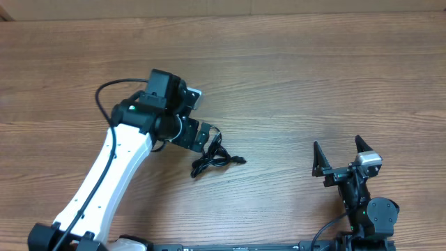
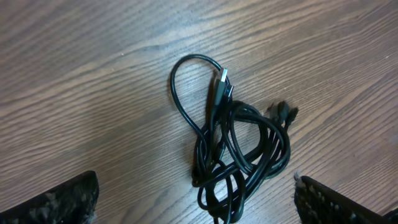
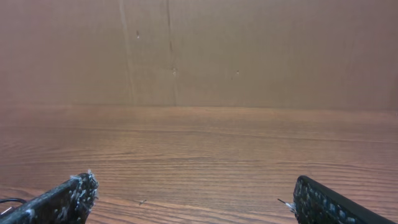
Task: Untangle cables
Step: 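Move the left gripper forward over the tangled black cables, then lower the left gripper and grasp the black cable bundle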
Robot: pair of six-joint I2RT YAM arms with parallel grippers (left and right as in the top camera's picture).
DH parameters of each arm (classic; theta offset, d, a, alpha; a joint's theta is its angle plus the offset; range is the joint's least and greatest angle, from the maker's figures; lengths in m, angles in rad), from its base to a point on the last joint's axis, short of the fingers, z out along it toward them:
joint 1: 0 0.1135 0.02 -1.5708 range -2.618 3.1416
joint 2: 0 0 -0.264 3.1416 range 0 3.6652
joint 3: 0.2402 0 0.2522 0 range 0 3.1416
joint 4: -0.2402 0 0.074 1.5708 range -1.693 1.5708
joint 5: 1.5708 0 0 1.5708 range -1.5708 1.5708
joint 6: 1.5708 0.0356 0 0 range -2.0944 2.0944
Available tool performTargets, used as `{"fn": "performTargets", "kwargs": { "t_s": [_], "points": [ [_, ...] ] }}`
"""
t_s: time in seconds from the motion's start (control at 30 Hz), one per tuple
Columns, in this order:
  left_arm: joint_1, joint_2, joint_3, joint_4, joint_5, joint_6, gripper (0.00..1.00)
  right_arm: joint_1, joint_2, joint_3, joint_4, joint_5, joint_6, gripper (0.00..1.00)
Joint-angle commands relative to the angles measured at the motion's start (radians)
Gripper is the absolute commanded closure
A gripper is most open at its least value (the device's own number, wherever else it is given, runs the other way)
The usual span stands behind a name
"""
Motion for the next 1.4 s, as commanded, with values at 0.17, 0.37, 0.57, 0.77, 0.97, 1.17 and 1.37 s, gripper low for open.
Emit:
{"fn": "performTargets", "kwargs": {
  "t_s": [0.17,0.37,0.57,0.77,0.97,1.17,1.37],
  "points": [
    [-0.003,0.018,0.026,0.040,-0.003,0.012,0.00,0.004,-0.008,-0.010,0.003,0.006,0.006,0.00],
    [-0.003,0.018,0.026,0.043,-0.003,0.012,0.00,0.004,-0.008,-0.010,0.004,0.006,0.006,0.00],
    [-0.004,0.019,0.026,0.049,0.021,-0.013,0.00,0.004,-0.008,-0.010,0.003,0.006,0.006,0.00],
    [-0.004,0.021,0.026,0.050,0.029,-0.033,0.00,0.004,-0.008,-0.010,0.003,0.006,0.006,0.00],
    [-0.004,0.021,0.026,0.040,0.028,-0.030,0.00,0.004,-0.008,-0.010,0.003,0.006,0.006,0.00],
    [-0.006,0.021,0.014,-0.053,0.028,-0.029,0.09,0.004,-0.008,-0.010,0.004,0.006,0.006,0.00],
    [-0.053,0.023,0.010,-0.127,0.055,0.032,0.13,0.004,-0.008,-0.010,0.004,0.006,0.006,0.00]
  ]
}}
